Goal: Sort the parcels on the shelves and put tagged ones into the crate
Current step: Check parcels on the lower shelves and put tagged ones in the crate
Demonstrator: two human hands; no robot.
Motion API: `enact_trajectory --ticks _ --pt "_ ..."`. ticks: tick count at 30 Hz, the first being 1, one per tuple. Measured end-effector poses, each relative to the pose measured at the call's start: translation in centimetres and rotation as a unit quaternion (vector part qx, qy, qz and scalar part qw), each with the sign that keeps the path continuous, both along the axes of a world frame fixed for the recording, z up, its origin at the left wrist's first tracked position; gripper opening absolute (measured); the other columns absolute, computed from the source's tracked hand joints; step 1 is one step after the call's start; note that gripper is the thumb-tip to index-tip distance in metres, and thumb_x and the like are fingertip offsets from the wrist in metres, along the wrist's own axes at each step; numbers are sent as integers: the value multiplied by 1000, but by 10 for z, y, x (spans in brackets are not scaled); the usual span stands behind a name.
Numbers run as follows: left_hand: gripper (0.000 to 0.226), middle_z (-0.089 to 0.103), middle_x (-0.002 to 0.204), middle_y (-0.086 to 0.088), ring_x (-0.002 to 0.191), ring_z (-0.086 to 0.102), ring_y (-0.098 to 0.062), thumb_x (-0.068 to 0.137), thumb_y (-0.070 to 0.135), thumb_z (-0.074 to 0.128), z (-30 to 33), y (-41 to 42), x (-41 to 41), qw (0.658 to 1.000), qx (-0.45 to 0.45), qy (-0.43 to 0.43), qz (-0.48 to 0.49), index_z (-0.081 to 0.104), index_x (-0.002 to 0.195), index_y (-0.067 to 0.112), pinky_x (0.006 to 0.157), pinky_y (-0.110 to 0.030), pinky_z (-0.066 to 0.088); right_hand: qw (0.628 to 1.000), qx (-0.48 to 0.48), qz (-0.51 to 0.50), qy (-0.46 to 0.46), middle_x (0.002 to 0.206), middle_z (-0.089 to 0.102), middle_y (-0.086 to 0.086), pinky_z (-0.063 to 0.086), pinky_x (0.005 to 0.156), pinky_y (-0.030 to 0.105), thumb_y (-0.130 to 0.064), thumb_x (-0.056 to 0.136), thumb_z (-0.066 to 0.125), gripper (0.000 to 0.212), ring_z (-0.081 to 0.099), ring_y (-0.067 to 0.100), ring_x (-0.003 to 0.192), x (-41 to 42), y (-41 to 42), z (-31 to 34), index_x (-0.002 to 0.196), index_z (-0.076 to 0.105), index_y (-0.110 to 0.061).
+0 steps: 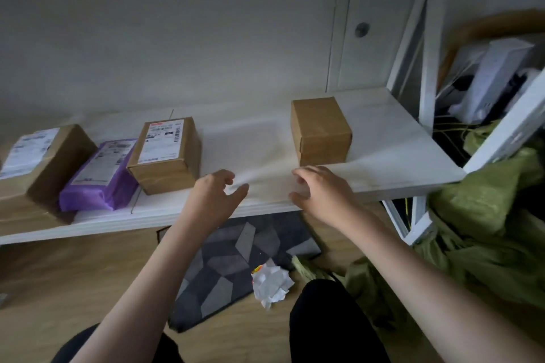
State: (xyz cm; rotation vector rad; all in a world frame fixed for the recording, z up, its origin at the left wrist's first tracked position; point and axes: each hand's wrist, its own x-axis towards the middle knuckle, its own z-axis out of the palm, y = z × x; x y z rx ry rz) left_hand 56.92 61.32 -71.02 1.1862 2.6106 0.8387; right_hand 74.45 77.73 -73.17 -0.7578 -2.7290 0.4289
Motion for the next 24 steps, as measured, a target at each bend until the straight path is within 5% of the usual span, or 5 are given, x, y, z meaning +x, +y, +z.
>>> enact_trajectory --ticks 13,16,19,24 --pt "62 62 128 -4 114 58 -22 87 36 72 -9 96 22 994 47 -40 -95 49 139 12 92 -31 47 974 -87 -211 13 121 65 -4 45 79 29 -43 89 68 49 61 19 108 55 73 21 132 58 -21" --pt "68 57 133 -9 118 56 -26 85 36 73 -14 111 20 993 32 -47 -99 45 141 10 96 -38 49 975 -114 -192 8 123 61 -3 49 81 32 -43 85 71 60 60 22 109 40 81 25 137 50 -20" --pt "68 55 133 -11 117 57 -29 85 35 74 -13 118 19 993 33 -36 -103 46 141 9 94 -40 50 977 -122 -172 13 105 63 -2 56 79 39 -43 81 73 43 63 21 94 23 83 29 115 57 -22" --pt "42 60 119 -8 104 61 -28 87 29 71 -10 107 17 991 61 -13 -117 57 120 9 81 -36 50 984 -102 -145 20 98 61 -4 58 75 38 -41 82 73 37 62 17 84 2 64 24 109 57 -22"
